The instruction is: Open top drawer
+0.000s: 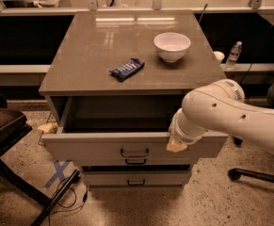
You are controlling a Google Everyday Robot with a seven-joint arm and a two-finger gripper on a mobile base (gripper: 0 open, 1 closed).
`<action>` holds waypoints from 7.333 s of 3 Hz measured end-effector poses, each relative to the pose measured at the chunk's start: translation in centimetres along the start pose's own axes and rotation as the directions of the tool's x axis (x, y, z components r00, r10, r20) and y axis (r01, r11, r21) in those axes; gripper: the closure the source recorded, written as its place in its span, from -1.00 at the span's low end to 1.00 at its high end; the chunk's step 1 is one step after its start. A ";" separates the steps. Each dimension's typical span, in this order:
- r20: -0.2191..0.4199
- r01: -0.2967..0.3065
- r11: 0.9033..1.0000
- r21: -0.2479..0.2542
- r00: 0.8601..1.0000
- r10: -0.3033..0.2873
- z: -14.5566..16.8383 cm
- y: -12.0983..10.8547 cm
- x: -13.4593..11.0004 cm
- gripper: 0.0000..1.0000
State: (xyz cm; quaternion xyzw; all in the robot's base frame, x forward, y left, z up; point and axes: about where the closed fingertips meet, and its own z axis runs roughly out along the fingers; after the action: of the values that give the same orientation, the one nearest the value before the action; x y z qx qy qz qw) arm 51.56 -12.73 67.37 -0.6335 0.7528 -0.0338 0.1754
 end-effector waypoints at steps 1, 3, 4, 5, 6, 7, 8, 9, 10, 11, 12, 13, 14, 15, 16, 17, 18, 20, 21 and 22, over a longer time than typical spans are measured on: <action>-0.043 -0.023 0.999 -0.046 0.999 0.021 -0.5 1.9 0.9 0.57; -0.077 -0.043 0.996 -0.074 0.996 0.037 -1.2 3.0 1.4 1.00; -0.112 -0.059 0.987 -0.152 0.993 0.042 -1.5 4.9 2.2 1.00; -0.119 -0.062 0.984 -0.166 0.992 0.042 -1.8 5.1 2.2 1.00; -0.119 -0.062 0.984 -0.166 0.992 0.042 -1.8 5.1 2.2 1.00; -0.120 -0.053 0.978 -0.200 0.992 0.029 -1.8 5.9 2.3 1.00; -0.120 -0.053 0.978 -0.200 0.992 0.029 -2.1 5.8 2.2 1.00; -0.112 -0.032 0.968 -0.249 0.994 0.005 -1.9 6.9 2.2 1.00; -0.112 -0.032 0.968 -0.249 0.994 0.005 -2.4 6.7 2.1 0.70; -0.112 -0.032 0.968 -0.247 0.994 0.004 -2.5 6.8 2.1 0.24; -0.114 -0.031 0.969 -0.246 0.994 0.003 -2.6 6.8 2.2 -0.40; -0.114 -0.030 0.969 -0.245 0.993 0.002 -2.7 6.8 2.2 -0.86; -0.115 -0.030 0.969 -0.244 0.993 0.002 -2.7 6.8 2.2 -1.00; -0.194 -0.013 0.978 -0.209 0.981 -0.028 -5.4 5.0 1.7 -0.95; -0.295 0.018 0.987 -0.159 0.953 -0.065 -9.5 1.4 0.7 -0.50; -0.296 0.022 0.992 -0.122 0.953 -0.057 -11.5 -1.7 1.1 -0.04; -0.193 -0.010 0.994 -0.110 0.981 -0.012 -9.2 -3.8 3.4 0.59; -0.060 0.006 0.982 -0.190 0.998 -0.018 -1.9 -3.4 2.2 1.00; -0.060 0.006 0.981 -0.192 0.998 -0.018 -1.9 -3.4 2.2 1.00; -0.028 0.003 0.972 -0.233 1.000 -0.010 0.5 -0.9 2.7 1.00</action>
Offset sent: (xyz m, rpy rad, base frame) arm -0.0943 -0.0311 0.0030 -0.1530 0.2863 -0.1239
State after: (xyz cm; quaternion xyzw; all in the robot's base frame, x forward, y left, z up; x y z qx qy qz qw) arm 52.19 -15.45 66.53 -0.6517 0.7519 0.0451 0.0889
